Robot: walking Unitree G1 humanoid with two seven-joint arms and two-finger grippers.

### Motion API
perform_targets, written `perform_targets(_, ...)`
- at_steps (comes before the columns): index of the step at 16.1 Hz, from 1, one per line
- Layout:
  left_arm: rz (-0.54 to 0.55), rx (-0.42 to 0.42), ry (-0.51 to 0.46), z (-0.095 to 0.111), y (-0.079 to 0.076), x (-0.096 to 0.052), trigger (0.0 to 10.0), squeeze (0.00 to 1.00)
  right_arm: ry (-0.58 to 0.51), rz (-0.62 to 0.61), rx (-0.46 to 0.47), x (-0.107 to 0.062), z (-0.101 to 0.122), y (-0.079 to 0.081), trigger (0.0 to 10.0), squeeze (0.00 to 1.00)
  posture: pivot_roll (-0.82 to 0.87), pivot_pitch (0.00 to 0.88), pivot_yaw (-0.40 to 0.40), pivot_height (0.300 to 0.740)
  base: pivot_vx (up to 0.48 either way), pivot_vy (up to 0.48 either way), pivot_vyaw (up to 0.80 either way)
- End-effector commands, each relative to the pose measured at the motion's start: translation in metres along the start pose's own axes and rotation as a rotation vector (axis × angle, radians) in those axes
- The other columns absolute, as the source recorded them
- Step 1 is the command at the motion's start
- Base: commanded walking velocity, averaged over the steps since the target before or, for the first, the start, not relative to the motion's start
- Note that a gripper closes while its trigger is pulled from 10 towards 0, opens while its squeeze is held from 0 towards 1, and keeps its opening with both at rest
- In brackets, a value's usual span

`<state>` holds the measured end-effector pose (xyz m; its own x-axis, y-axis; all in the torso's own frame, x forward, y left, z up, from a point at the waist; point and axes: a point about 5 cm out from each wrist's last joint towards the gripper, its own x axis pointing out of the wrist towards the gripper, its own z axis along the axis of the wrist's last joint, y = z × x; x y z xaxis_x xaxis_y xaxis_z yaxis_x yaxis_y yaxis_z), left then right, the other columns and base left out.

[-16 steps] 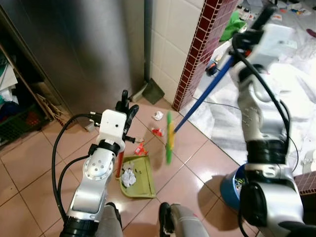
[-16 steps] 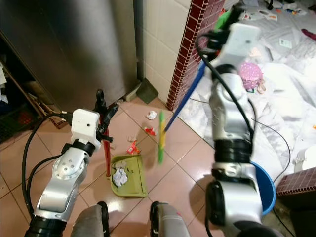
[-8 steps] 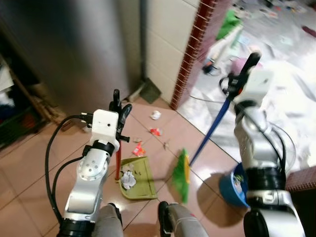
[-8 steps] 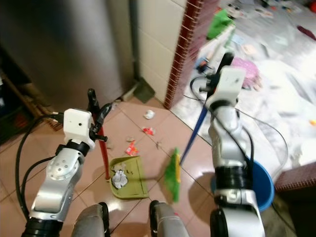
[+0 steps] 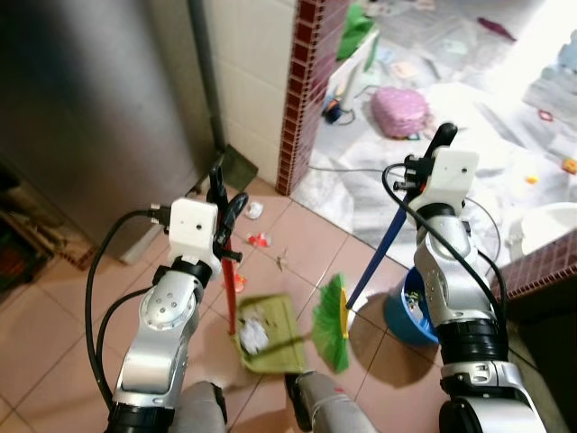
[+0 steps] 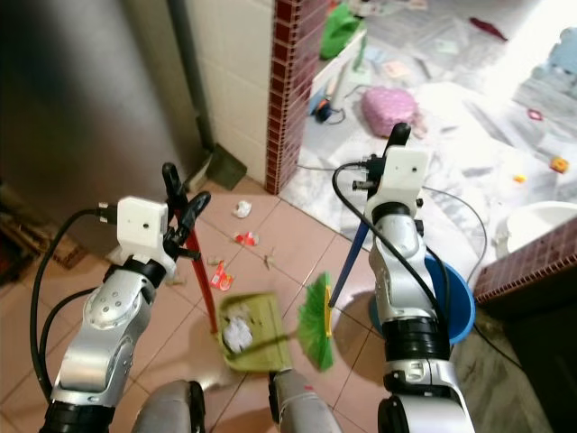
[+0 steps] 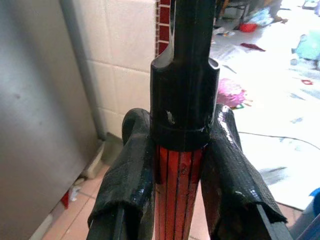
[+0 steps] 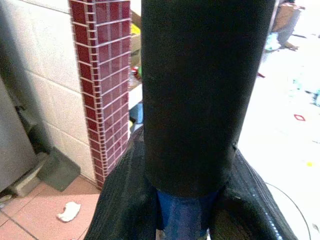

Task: Sweep floor

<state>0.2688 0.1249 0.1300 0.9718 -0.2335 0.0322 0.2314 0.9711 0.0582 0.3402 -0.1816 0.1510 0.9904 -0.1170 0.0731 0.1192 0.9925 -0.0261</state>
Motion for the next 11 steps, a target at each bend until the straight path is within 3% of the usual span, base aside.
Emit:
perform_targets(1, -0.034, 0.002, -0.032, 0.0086, -0.0051, 0.0027, 10.0, 0.0, 0.038, -0.047, -0.015, -0.0005, -0.011, -0.0072, 10.0, 0.0, -0.01, 0.152, -0.021, 0.74, 0.0, 0.259, -0.8)
perform_targets(6, -0.058, -0.002, -0.038, 0.0129, -0.007, 0.006, 10.0, 0.0, 0.023, -0.043, -0.02, 0.0048, -0.0087, -0.0067, 10.0, 0.0, -0.02, 0.178, -0.032, 0.74, 0.0, 0.295, -0.78)
perform_targets(11, -0.049, 0.002, -0.038, 0.0147, -0.0052, 0.0052, 10.0, 0.0, 0.025, -0.042, -0.033, 0.0069, -0.0107, -0.0078, 10.0, 0.0, -0.02, 0.176, -0.041, 0.74, 0.0, 0.303, -0.51)
